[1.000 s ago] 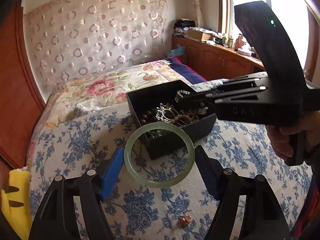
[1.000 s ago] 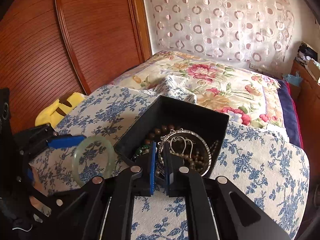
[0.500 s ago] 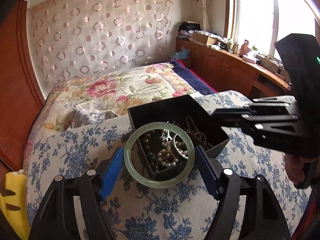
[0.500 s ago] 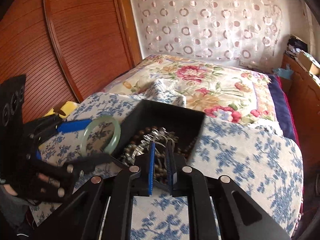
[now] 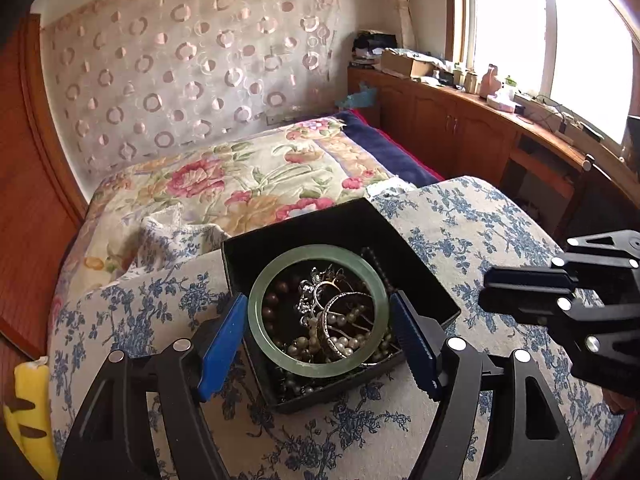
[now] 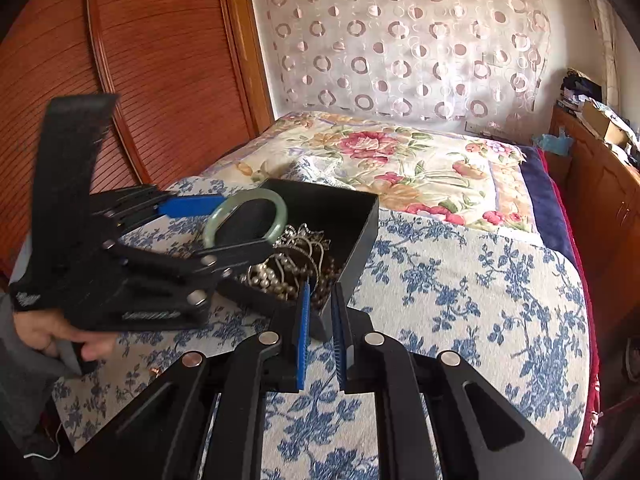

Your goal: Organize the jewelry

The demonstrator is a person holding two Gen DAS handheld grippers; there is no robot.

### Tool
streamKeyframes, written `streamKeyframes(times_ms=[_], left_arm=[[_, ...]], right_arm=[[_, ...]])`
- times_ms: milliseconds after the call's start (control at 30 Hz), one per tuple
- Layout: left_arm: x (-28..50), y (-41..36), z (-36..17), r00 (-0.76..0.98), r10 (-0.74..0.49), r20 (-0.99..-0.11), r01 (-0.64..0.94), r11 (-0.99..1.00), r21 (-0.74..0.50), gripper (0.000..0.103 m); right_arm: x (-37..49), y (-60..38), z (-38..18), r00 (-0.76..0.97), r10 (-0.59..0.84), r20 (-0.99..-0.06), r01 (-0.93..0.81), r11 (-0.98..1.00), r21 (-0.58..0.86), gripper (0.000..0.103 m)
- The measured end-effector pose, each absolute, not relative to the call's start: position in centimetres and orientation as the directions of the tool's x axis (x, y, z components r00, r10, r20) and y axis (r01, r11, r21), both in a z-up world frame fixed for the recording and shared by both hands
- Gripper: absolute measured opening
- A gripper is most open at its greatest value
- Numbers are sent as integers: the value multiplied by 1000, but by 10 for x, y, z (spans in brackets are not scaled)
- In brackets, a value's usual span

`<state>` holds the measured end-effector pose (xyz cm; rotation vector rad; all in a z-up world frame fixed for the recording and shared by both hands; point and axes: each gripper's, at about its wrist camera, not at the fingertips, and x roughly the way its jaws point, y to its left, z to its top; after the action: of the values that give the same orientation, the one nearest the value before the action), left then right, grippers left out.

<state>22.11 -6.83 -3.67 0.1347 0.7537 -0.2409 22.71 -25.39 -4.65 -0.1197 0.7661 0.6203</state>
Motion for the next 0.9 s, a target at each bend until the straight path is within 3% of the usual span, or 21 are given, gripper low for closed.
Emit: streamKeyframes(times_ms=[67,333,400,467,900], left_arm=[[218,-68,-36,709,-173,-683,265,964,31,79],[178,-50,-24,732,-185,-656,268,963,28,79],[162,-41,-26,727,-191,-660,267,964,16,79],[150,-34,-28,722,-193,-664,268,963,11,79],[90,-9,-60,666,-225,-711,286,958,-34,69]], right_arm=[[222,-253,-48,550,485,-680,-572,812,117,14],[183,-248,-58,543,497,-677,-597,796,105,14],[169,-243,-63,543,492,-681,-608,789,86,27],[157,-237,-67,536,495,-683,-623,779,76,34],[94,-190,-103,409,515,-753,-739,671,58,34]])
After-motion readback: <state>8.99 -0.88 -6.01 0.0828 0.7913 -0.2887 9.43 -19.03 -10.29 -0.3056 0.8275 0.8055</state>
